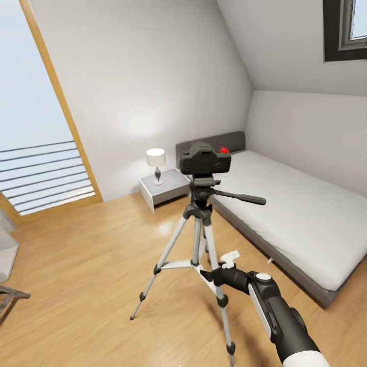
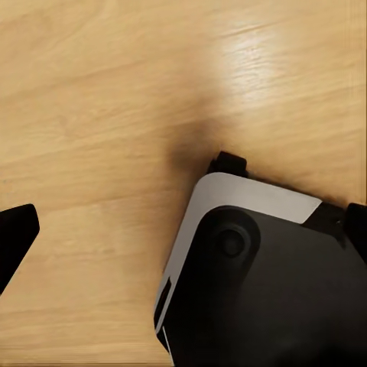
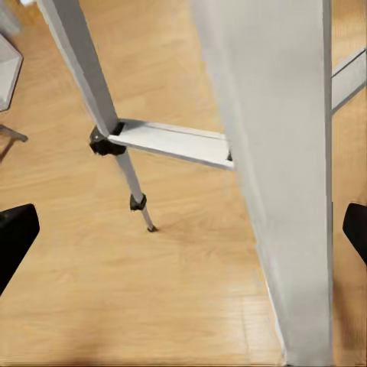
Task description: Attach the digital camera to the camera tripod in the bedroom.
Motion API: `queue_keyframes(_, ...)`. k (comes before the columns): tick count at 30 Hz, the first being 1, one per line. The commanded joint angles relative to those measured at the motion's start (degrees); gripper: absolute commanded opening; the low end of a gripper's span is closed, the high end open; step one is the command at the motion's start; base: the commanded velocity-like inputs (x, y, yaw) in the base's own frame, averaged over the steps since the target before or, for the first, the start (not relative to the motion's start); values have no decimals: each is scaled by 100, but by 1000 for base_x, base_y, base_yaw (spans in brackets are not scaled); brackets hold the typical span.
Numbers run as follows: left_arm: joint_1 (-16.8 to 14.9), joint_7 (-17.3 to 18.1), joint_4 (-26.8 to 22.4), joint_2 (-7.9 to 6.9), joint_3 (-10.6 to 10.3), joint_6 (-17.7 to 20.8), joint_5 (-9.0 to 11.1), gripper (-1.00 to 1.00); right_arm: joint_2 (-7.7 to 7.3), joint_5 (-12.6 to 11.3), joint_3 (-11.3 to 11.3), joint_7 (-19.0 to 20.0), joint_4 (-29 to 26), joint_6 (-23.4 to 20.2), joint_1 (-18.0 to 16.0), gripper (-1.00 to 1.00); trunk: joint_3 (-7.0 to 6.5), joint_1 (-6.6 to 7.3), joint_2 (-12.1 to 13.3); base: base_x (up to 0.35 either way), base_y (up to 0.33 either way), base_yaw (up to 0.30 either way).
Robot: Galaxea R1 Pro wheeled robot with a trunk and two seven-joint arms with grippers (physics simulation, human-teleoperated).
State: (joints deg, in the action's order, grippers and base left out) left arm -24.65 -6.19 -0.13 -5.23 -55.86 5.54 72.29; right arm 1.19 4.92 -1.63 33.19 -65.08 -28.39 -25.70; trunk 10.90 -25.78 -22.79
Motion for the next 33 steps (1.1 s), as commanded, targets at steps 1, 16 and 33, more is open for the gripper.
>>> queue_keyframes(1,-4,-19,-5,1,-48,19,43,100,4,53,10,37,-11,-23,-5,100,12,0,-13,-335,0,0)
queue_keyframes(16,-4,-14,-5,22,-56,9,17,100,-4,45,23,38,-39,-34,-5,100,12,0,-13,-314,0,0)
queue_keyframes(33,-4,-14,-5,31,-63,2,-9,100,-5,44,65,38,-39,-43,-5,100,12,0,-13,-81,0,0)
